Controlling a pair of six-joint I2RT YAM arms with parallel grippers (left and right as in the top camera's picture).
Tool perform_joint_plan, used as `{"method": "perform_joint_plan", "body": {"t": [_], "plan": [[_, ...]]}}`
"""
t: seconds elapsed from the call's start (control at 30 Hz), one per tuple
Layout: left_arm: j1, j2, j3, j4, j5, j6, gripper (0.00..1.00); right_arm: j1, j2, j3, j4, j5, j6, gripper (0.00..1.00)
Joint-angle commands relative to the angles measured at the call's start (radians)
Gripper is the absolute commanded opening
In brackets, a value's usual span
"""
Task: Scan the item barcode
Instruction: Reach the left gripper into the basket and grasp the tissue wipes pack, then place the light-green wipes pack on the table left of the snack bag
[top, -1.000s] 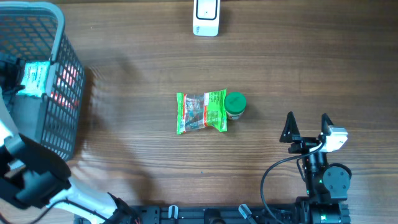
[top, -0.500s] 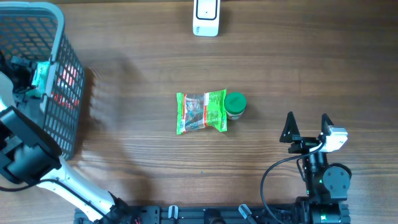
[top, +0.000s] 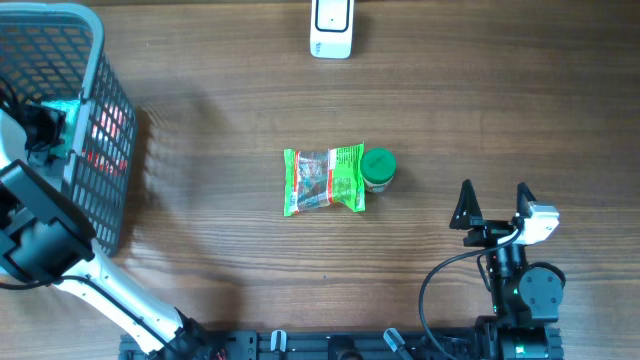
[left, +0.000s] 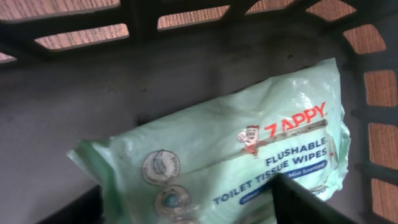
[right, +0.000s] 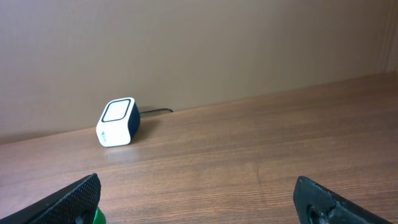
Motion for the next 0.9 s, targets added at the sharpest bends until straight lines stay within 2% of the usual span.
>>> {"method": "perform_joint_plan", "body": {"t": [0.0, 0.07, 0.1, 0.2, 0.4, 0.53, 0.63, 0.7, 0.77, 0.87], "plan": [[0.001, 0.092, -0.029, -0.036, 0.115, -0.012, 0.04, 0.006, -0.005, -0.001, 0.005, 0.002, -0.018, 1.0], [0.003, 0.08, -0.028, -0.035, 0.251, 0.093, 0.04, 0.006, -0.005, -0.001, 0.005, 0.002, -0.017, 1.0], [0.008, 0.053, -0.028, -0.037, 0.274, 0.119, 0.04, 0.006, -0.005, -0.001, 0.005, 0.002, -0.017, 1.0], [0.032, -0.104, -0.028, -0.039, 0.27, 0.109, 0.04, 0.006, -0.005, -0.001, 0.005, 0.002, -0.017, 1.0], [0.106, -0.695, -0.027, -0.09, 0.239, 0.054, 0.04, 0.006, -0.005, -0.001, 0.005, 0.002, -0.017, 1.0], [0.065, -0.955, -0.027, -0.213, 0.257, -0.02, 0.04, 0.006, -0.005, -0.001, 0.005, 0.002, -0.017, 1.0], [-0.115, -1.022, -0.028, -0.379, 0.262, 0.008, 0.04, 0.006, -0.005, -0.001, 0.005, 0.002, -0.017, 1.0], [-0.334, -1.002, -0.08, -0.471, 0.172, 0.036, 0.04, 0.006, -0.005, -0.001, 0.005, 0.002, -0.017, 1.0], [-0.492, -0.972, -0.178, -0.459, 0.073, 0.024, 0.04, 0.006, -0.005, -0.001, 0.005, 0.002, -0.017, 1.0], [-0.701, -0.889, -0.391, -0.348, 0.0, -0.147, 0.04, 0.006, -0.005, -0.001, 0.005, 0.002, -0.017, 0.99]]}}
